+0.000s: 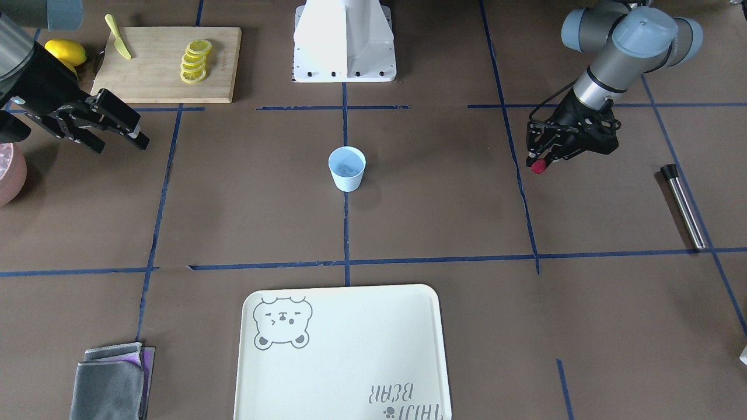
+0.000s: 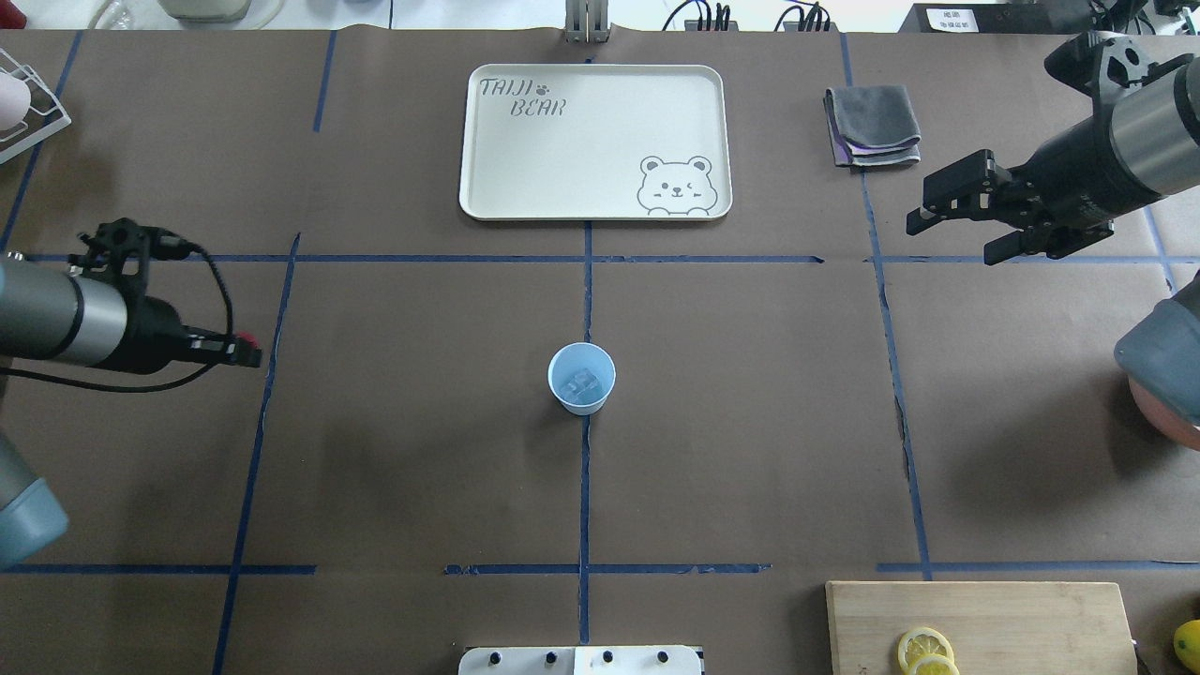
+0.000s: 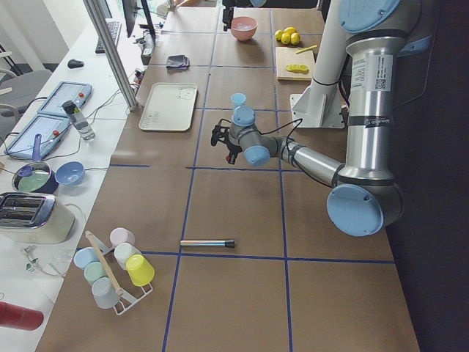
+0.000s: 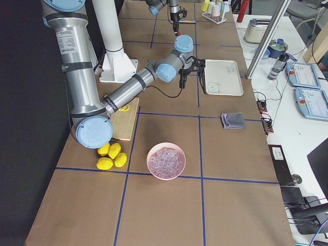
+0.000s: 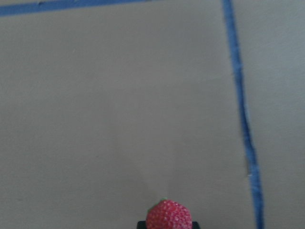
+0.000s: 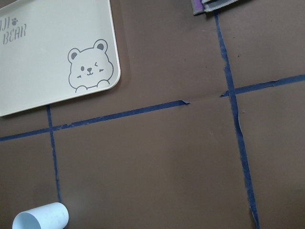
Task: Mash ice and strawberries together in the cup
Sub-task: 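Carry the strawberry over the blue cup with the left gripper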
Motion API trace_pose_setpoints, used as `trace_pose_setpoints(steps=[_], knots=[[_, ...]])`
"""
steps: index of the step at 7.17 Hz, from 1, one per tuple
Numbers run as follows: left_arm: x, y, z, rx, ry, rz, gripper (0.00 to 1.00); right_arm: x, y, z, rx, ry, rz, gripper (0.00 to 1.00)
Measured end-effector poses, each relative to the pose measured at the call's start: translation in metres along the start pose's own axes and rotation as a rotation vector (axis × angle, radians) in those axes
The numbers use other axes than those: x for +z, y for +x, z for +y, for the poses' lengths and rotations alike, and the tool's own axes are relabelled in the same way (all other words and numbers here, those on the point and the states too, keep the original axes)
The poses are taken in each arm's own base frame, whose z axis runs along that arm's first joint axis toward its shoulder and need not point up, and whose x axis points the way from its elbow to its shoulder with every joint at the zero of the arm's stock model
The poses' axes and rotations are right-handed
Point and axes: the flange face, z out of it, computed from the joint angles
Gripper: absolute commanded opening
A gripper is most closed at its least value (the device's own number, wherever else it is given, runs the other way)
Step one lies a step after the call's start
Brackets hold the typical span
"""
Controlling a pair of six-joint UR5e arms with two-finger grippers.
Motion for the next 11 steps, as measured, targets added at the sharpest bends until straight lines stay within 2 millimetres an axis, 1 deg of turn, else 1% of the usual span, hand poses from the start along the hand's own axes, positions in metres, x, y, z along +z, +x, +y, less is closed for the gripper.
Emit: trace_pose_setpoints(steps=[1,2,3,4,5,6,7,10,11], knots=[[0.004,0.077,-0.015,-0.031,-0.006,0.074,0.0,-0.003,0.005,-0.001,0.007,0.006,0.003,0.99],[0.012,0.157,-0.017,-0.047,-0.046,0.119,0.0,-0.005,0.009,-0.001,0.013,0.01,0.005,0.99],[0.013,0.226,-0.014,-0.066,-0.082,0.141,0.0,-0.005,0.011,-0.002,0.018,0.011,0.007,0.99],[0.017,0.27,-0.002,-0.075,-0.089,0.147,0.03,-0.006,0.013,-0.002,0.021,0.012,0.009,0.99],[0.026,0.3,0.011,-0.073,-0.075,0.146,0.05,-0.006,0.014,-0.002,0.023,0.013,0.01,0.99],[0.034,0.314,0.016,-0.07,-0.062,0.14,0.05,-0.007,0.014,-0.002,0.023,0.014,0.01,0.99],[0.038,0.32,0.017,-0.069,-0.055,0.135,0.05,-0.009,0.014,-0.002,0.022,0.016,0.008,0.99],[0.042,0.324,0.009,-0.066,0.018,0.117,0.08,-0.016,0.011,0.002,0.014,0.024,-0.003,0.99],[0.042,0.326,0.007,-0.065,0.032,0.114,0.14,-0.018,0.01,0.003,0.012,0.026,-0.005,0.99]])
